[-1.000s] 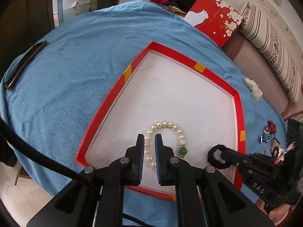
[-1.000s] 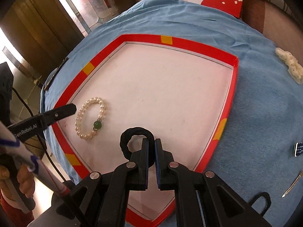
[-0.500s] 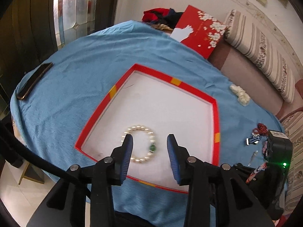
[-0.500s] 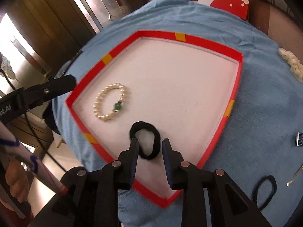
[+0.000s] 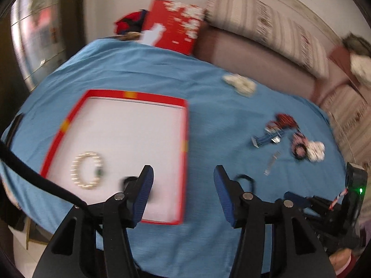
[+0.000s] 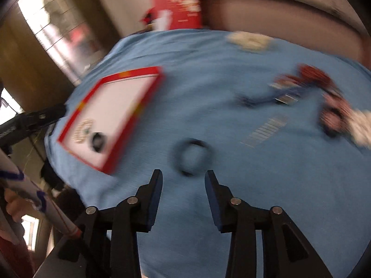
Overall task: Organize jewelry
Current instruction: 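Grasp the silver hair clip with the left gripper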
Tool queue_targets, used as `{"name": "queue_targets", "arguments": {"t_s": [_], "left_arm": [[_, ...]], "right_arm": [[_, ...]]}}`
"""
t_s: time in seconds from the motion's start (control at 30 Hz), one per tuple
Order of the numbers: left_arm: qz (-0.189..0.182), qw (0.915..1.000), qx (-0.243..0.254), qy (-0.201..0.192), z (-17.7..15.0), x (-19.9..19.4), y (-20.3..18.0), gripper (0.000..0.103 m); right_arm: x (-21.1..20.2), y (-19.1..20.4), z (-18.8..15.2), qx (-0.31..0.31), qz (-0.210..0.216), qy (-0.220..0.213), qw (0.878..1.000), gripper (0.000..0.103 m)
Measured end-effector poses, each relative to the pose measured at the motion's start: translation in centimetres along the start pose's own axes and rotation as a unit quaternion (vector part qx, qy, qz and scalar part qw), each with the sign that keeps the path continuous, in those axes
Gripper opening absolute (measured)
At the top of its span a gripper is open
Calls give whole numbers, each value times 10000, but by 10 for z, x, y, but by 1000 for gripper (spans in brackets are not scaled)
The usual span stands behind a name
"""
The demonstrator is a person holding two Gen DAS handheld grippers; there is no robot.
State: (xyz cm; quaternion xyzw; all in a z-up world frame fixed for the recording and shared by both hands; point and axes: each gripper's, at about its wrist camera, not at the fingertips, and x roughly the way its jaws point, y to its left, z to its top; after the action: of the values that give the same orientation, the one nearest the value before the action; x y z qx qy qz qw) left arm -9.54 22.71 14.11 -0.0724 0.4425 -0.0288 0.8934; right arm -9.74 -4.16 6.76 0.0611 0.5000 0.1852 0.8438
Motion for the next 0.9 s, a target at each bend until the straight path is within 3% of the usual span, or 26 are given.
{"name": "queue_targets", "arguments": {"t_s": [0.2, 0.37, 0.47, 0.6, 0.9], "left_arm": [[-362, 9966, 578, 452, -8, 41, -71, 54], [-622, 9911, 949, 698, -10, 80, -125, 54], [-710, 9877, 1087, 873, -9, 105, -149, 54], [-785, 9829, 1352, 970, -9, 133, -178, 54], [-878, 9753, 1560, 1297, -5, 189, -205, 54]], "right_arm": [[-26, -99, -19, 899, -644, -134, 9938, 41], [-38, -146, -11, 1332, -886, -374, 9864, 41], [-39, -163, -4, 1458, -926, -480, 9838, 43], [-30, -178, 14, 1579, -926, -621, 9812, 55], [5, -188, 44, 1831, -785, -569, 9783, 55]]}}
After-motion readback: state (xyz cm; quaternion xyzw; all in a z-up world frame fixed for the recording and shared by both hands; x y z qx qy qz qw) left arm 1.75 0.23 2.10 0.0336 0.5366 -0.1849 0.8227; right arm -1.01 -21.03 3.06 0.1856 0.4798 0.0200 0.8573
